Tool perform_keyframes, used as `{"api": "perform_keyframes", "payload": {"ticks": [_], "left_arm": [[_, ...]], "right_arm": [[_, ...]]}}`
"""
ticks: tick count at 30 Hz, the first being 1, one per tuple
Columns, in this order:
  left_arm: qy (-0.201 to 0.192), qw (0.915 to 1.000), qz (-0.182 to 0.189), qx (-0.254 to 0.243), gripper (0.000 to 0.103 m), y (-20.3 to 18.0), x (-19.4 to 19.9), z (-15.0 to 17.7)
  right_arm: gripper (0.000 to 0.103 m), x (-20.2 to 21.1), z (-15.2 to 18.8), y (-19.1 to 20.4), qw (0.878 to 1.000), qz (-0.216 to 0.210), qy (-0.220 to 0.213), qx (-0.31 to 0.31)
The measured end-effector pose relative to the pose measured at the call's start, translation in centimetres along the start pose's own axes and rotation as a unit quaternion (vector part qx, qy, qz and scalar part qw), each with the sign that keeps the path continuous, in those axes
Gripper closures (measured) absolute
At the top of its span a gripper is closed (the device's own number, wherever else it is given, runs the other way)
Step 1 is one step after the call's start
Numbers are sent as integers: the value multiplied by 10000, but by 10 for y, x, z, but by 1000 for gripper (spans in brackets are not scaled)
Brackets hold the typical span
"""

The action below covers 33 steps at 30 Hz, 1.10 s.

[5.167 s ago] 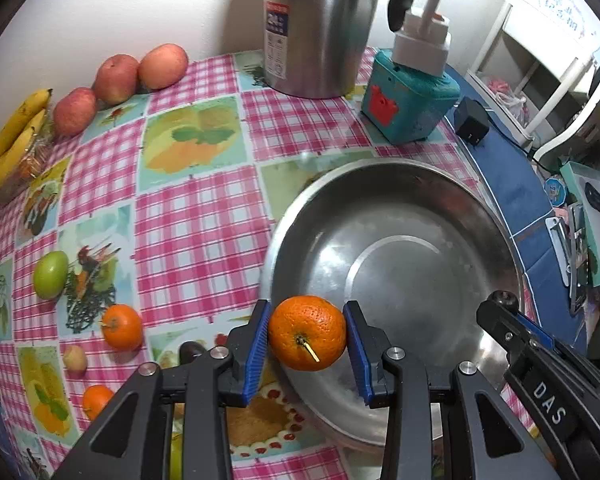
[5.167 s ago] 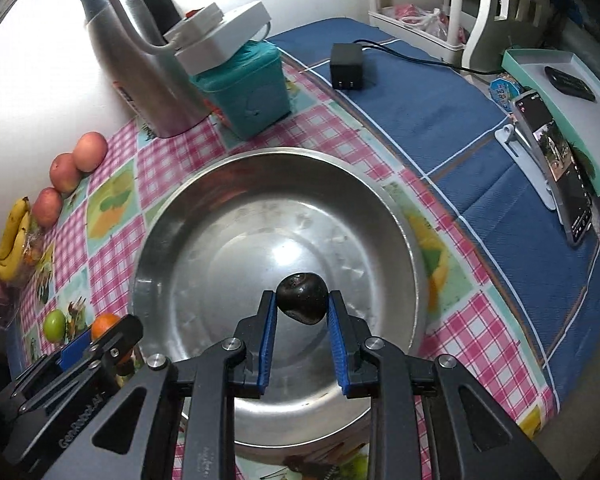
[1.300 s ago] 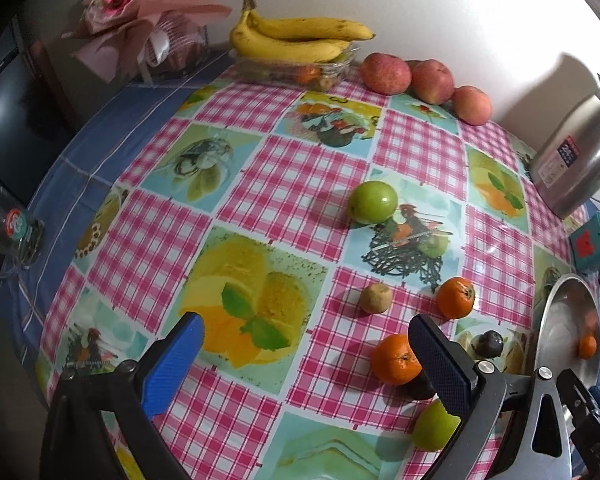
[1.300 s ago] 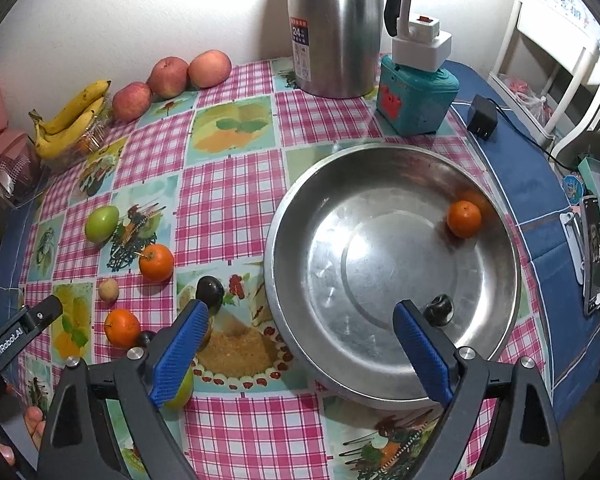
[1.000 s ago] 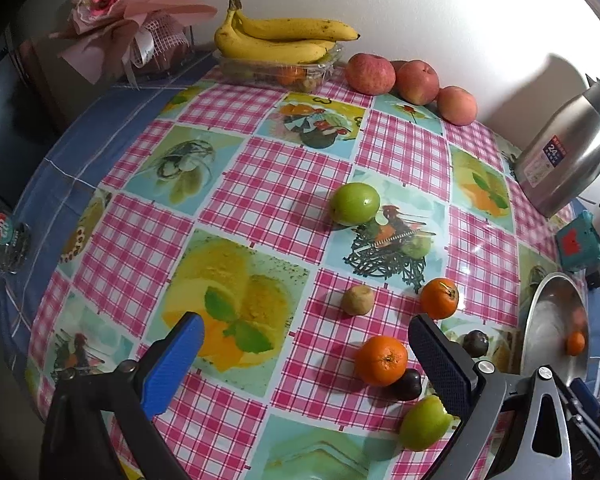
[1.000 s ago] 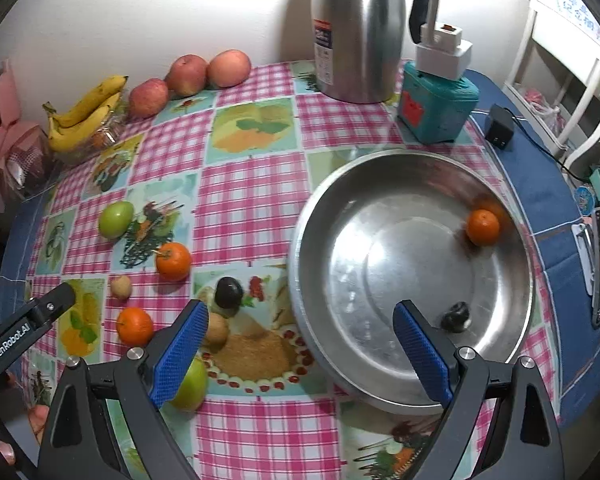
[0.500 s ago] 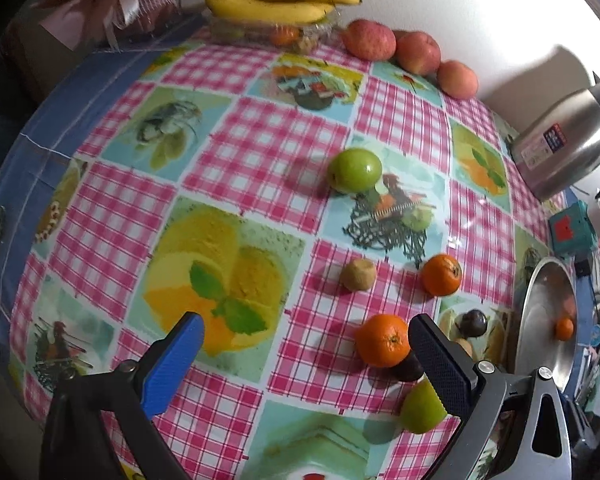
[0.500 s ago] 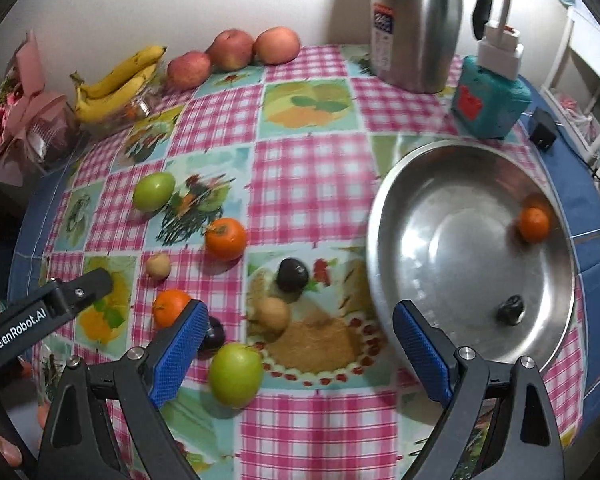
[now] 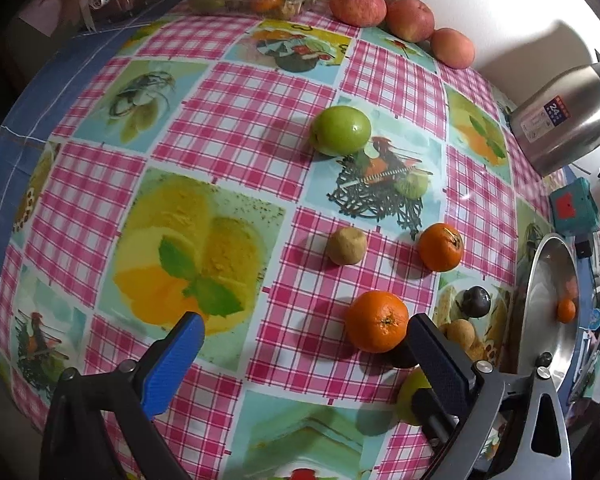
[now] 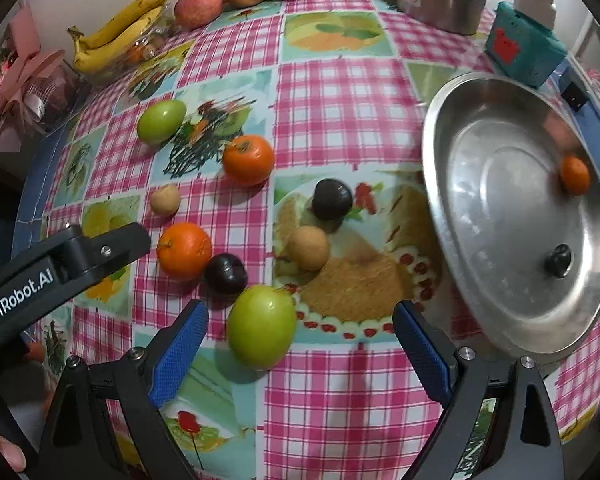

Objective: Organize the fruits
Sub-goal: 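Grasp another mandarin orange with the left tool while the right tool approaches the green apple, then close the right tool on the green apple and lift it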

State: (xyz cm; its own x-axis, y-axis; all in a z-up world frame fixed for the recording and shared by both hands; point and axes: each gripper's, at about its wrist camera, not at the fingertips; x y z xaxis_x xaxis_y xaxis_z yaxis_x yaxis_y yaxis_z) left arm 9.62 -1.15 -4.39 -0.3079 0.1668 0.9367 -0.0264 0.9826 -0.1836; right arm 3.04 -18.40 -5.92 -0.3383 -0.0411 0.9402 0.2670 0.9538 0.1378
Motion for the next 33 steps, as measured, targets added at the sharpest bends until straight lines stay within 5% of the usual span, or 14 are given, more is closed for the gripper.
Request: {"api": "perform_keyframes", "payload": {"ticks": [8, 12, 19, 26, 33], "left_arm": [[190, 9998, 43, -94, 4, -7, -12, 3], [273, 9994, 66, -182, 6, -13, -20, 4], [414, 9983, 343, -240, 25, -25, -32, 10], [412, 9958, 805, -164, 61, -36, -32, 11], [347, 9958, 846, 31, 61, -28, -29, 2]], "right_arm": [[10, -12, 5, 8, 9997, -6, 168, 158], [21, -21, 7, 14, 9994, -22, 263, 245], [26, -31, 7, 20, 9991, -34, 307, 280], [37, -30, 8, 19, 9992, -42, 256, 292], [60, -21, 3, 18, 9988, -362, 222, 230]]}}
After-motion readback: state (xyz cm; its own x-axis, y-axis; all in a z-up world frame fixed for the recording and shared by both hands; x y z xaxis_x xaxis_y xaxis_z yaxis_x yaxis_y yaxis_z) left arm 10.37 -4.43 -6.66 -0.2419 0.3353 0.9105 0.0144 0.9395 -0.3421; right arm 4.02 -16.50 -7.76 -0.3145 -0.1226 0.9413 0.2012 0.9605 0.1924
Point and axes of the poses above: each gripper's, at about its wrist camera, not at the fingertips, and x roughly against the way its jaws point, y to its left, z to its underside, and after that the axes turned 8 degrees about -y, right-handed
